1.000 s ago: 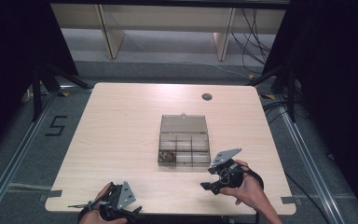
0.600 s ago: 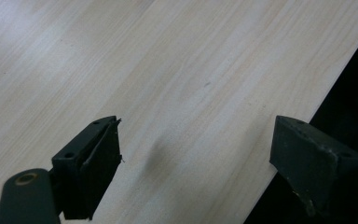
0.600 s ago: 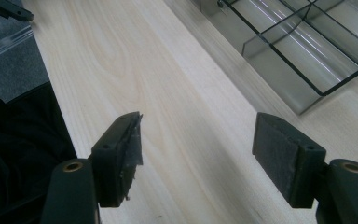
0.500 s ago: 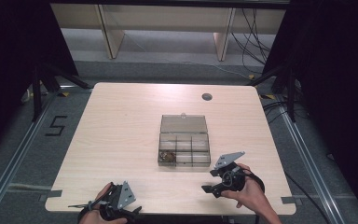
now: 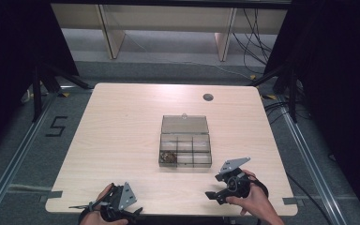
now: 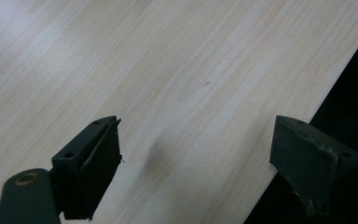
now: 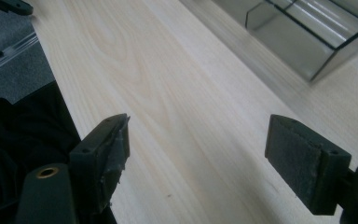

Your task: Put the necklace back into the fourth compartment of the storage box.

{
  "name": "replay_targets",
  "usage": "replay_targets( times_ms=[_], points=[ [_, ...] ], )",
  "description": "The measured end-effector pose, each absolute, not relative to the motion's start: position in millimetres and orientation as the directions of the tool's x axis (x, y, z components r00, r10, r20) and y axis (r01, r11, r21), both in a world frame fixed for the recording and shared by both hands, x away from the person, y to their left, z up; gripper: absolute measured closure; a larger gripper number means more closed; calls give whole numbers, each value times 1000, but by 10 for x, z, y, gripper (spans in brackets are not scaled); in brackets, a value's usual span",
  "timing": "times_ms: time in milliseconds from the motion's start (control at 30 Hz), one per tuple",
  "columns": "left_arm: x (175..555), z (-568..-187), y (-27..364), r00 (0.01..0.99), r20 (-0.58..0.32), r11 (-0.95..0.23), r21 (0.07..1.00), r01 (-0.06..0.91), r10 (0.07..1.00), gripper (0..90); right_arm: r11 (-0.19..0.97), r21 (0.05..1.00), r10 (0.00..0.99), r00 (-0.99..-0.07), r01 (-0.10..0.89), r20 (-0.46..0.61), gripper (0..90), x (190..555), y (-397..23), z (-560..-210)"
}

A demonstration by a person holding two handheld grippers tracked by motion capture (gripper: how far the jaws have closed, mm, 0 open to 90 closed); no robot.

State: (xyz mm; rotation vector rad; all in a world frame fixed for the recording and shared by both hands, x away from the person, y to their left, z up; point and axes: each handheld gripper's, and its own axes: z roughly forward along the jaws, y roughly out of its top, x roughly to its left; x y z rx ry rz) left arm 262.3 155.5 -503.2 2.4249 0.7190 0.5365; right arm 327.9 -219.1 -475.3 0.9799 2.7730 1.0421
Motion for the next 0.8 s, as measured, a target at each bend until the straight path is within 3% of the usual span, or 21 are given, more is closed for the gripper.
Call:
replay_targets(
  times_ms=[100,800],
  points=[
    [2622,-5026,1551,766,238,-713,596,371,597,156,580,593,582,-793,559,178,199,3244,-2221,-4766],
    [2603,-5046,1532,769,182,-681,615,397,613,156,596,566,599,-784,570,160,182,3061,-2344,-4851]
  ],
)
